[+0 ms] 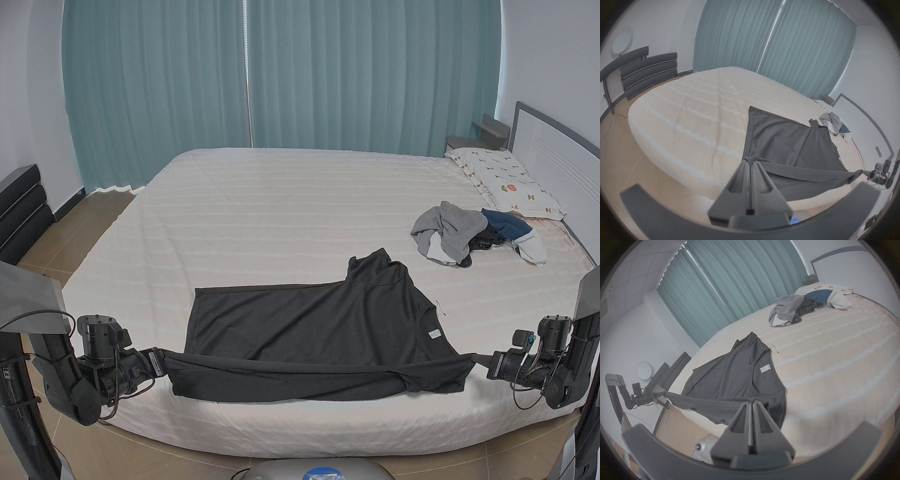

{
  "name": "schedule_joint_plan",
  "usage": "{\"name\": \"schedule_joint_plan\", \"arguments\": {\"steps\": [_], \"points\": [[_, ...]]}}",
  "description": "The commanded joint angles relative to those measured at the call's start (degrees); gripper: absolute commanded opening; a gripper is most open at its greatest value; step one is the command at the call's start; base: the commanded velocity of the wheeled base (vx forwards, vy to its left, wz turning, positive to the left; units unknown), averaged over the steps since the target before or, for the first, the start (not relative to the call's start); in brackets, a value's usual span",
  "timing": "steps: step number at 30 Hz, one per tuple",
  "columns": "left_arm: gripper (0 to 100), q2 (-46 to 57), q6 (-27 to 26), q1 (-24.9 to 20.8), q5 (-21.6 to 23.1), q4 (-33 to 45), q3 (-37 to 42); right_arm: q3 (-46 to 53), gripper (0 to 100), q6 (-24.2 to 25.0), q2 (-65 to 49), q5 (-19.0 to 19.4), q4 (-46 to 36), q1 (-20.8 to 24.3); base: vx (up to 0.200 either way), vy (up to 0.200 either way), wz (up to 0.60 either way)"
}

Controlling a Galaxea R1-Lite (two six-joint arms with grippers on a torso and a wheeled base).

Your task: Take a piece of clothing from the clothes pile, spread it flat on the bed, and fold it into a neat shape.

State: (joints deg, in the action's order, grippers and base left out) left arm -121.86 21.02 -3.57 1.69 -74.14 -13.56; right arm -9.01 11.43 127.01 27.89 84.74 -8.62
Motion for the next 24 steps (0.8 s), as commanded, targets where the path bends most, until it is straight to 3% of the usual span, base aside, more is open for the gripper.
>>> {"name": "schedule_joint_plan", "arguments": {"steps": [1,6,11,24], "points": [[0,-4.27,1.22,-0.91,-0.20,-0.04,-3.67,-4.97,0,0.08,4.65,-0.29,-0.19,1.94,0.000,0.000,0.00],[0,-6.11,1.22,-0.82,-0.46,-0.04,-5.25,-9.62,0,0.61,6.93,-2.40,-0.54,3.70,0.000,0.000,0.00],[0,-6.29,2.89,-0.65,-3.89,-0.21,-7.45,-13.05,0,4.56,6.76,-4.43,-0.63,4.49,0.000,0.000,0.00],[0,-4.88,3.24,-0.91,-3.98,-0.21,-5.60,-12.26,0,7.64,5.35,-3.90,-0.10,3.52,0.000,0.000,0.00]]}}
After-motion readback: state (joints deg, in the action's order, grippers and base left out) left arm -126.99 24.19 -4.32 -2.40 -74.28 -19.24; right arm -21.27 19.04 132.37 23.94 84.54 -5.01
